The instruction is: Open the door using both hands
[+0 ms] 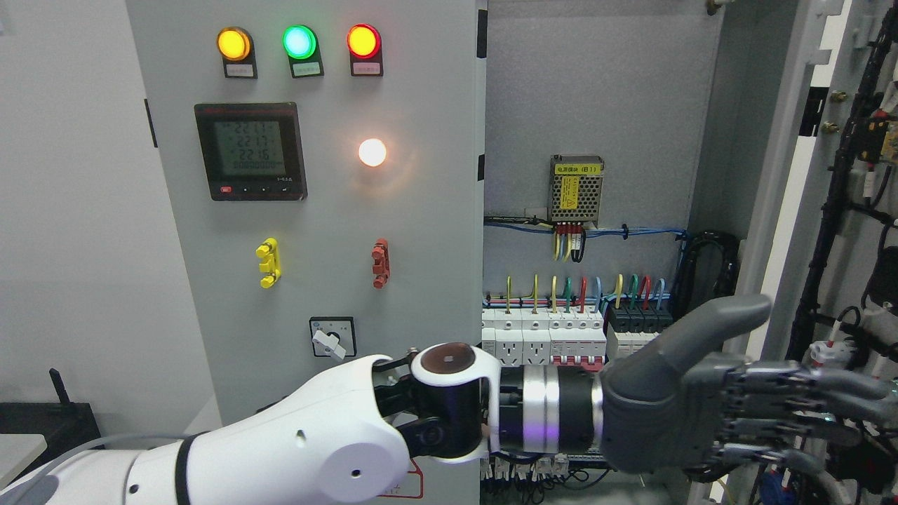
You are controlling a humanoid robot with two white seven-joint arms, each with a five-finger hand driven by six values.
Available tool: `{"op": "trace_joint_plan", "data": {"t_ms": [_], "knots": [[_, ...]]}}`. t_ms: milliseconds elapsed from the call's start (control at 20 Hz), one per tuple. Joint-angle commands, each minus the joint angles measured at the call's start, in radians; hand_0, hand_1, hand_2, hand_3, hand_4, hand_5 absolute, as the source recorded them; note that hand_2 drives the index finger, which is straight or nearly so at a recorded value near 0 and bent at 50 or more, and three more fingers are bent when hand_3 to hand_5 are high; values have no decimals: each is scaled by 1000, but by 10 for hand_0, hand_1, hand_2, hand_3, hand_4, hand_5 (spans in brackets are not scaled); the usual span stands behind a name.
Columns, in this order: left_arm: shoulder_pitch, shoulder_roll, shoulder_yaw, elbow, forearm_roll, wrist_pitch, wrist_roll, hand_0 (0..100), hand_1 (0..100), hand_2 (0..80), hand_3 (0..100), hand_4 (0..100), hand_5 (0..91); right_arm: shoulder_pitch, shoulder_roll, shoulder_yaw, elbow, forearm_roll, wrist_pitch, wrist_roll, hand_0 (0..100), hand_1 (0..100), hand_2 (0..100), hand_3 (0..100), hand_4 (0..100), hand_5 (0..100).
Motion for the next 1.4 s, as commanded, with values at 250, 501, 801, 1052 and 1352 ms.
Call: {"op": "trace_joint_plan", "data": {"t_ms": [250,501,801,1052,1352], "knots": [[624,451,538,-149,-274,65,-149,0,0,0,0,0,0,-1,1,0,0,3,1,-1,383,0,0,0,0,0],[844,551,661,-142,-284,63,-149,0,0,0,0,0,0,-1,0,0,0,3,1,1,383,0,0,0,0,0],[1156,571,879,-145,-467,53,-149,0,0,0,0,0,0,1,0,0,0,3,1,1,383,0,0,0,0,0],[1369,566,997,-137,-608,53,-148,0,0,0,0,0,0,-1,1,0,0,3,1,-1,383,0,0,0,0,0],[1659,526,1161,-107,-784,43,-148,0,0,0,0,0,0,1,1,0,0,3,1,-1,383,0,0,0,0,0]]}}
